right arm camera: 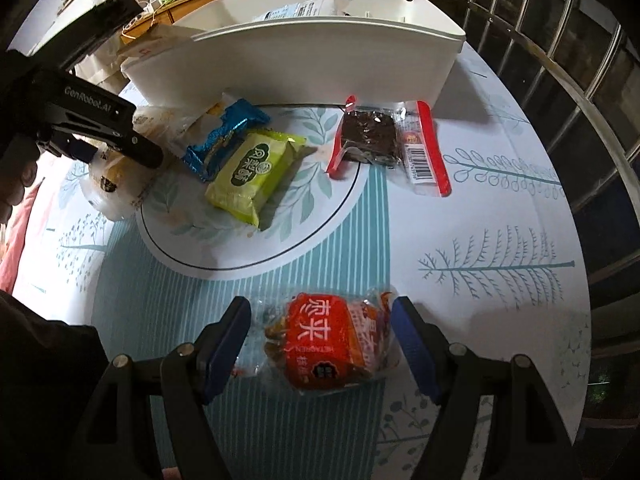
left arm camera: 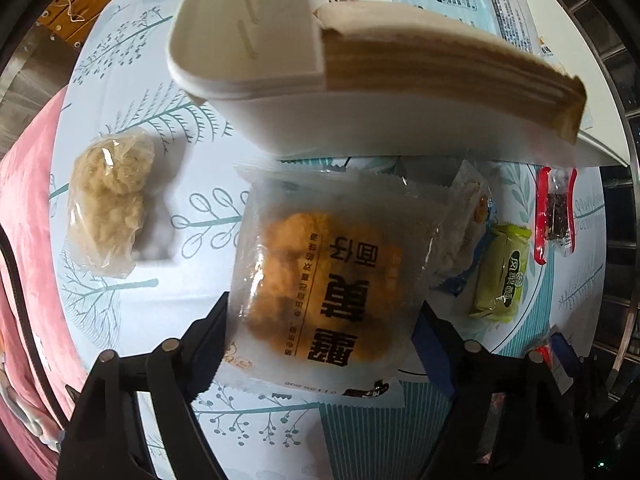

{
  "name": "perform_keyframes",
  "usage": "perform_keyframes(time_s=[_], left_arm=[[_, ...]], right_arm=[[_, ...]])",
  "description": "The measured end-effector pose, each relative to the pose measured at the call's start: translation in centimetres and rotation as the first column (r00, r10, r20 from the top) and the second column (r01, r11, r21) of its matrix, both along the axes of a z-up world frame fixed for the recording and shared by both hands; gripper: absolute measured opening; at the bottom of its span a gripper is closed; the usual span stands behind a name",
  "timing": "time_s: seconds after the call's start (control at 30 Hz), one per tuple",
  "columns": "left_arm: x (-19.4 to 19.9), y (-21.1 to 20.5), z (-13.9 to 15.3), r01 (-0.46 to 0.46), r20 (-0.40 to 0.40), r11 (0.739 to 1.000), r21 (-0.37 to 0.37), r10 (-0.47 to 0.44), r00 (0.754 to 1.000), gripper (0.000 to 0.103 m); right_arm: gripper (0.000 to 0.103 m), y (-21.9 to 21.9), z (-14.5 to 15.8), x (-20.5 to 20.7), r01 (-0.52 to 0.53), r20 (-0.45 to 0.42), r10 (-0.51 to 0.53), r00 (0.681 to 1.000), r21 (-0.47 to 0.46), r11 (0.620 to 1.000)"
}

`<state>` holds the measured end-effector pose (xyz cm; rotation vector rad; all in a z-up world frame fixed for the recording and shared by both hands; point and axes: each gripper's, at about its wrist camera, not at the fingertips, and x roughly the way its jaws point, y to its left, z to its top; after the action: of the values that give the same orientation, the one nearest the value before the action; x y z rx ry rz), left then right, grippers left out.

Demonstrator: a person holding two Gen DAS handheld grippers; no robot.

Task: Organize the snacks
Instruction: 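Grasp the orange puffed-snack bag with the left tool while the right tool grasps the red round snack, then carry both snacks into the white tray and open both tools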

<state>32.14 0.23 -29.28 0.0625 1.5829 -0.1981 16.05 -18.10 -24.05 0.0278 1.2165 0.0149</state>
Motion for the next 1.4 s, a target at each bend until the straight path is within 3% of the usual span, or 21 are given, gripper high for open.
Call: perform_keyframes(time_s=[0.43,0.9,1.4], left_arm=[[-4.2,2.9,1.6,0.017,-0.023,1.000,-0.004,-0.017,1.000,0.073],[-7.4,5.6,4.6,0.119,-0.057,0.993,-0.024,-0.120,0.991,0.073],[-3.7,6.7,14.3,0.173,0.036,0.984,-0.043,-0.171,0.985,0.073]], right_arm=[[0.059,1.7,-0.5,-1.6,0.039,-0.017,-0.040,0.999,-0.034,0.999],[0.056,3.2,0.1,-1.9,0.185,-0.002,-0.185,0.983,-0.030,0.982],[0.057,4.5,8.1,1.0,0.176,0.142,-0.171,0.975,-0.021,0.984]])
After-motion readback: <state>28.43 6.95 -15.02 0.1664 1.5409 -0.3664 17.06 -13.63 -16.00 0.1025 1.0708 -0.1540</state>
